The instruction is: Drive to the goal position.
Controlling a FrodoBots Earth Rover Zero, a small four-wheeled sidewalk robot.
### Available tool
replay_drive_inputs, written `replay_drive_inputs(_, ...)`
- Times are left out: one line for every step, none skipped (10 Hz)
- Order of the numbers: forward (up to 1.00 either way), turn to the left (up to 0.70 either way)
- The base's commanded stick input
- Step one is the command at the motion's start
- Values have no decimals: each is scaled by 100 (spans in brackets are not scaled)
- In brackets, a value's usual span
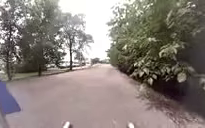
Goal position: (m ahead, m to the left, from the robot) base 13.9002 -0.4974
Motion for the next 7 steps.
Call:
replay_drive_inputs(-45, 0)
replay_drive_inputs(-45, 0)
replay_drive_inputs(-45, 0)
replay_drive_inputs(-45, 0)
replay_drive_inputs(-45, 0)
replay_drive_inputs(-45, 0)
replay_drive_inputs(-45, 0)
